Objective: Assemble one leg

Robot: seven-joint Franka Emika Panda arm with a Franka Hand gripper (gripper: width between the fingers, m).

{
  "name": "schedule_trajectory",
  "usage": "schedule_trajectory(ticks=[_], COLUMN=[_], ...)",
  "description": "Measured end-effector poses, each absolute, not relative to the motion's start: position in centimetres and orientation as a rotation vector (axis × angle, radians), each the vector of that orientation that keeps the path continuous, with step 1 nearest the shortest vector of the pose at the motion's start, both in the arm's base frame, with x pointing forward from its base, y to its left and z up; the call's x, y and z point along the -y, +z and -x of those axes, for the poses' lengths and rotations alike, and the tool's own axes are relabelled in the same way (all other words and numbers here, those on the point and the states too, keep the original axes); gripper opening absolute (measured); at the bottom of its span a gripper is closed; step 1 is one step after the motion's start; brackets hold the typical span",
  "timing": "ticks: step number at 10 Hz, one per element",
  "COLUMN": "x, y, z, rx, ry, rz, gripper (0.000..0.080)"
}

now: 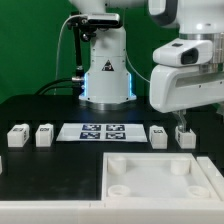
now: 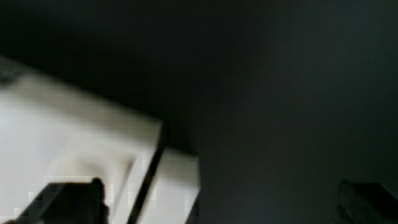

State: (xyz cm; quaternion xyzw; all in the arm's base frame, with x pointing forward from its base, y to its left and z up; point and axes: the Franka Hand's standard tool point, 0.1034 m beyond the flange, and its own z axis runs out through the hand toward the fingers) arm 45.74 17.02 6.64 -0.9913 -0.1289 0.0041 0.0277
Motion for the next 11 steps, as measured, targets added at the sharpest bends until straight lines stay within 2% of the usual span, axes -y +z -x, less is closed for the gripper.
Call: schedule_trajectory(ticks=[2,6,9,11], x=[-17.8,-17.6,-16.3,-16.0], y=[5.9,5.9,5.2,4.5], z=[-44.0,-43.6,-41.5,-41.3], rx=[0.037,0.02,-0.016,-0.061], ry=[0.044,0.137,0.55,0.751], rz=[3.073,3.076,3.069,3.032], gripper=[0.0649,0.0649,0.0649,0.0649])
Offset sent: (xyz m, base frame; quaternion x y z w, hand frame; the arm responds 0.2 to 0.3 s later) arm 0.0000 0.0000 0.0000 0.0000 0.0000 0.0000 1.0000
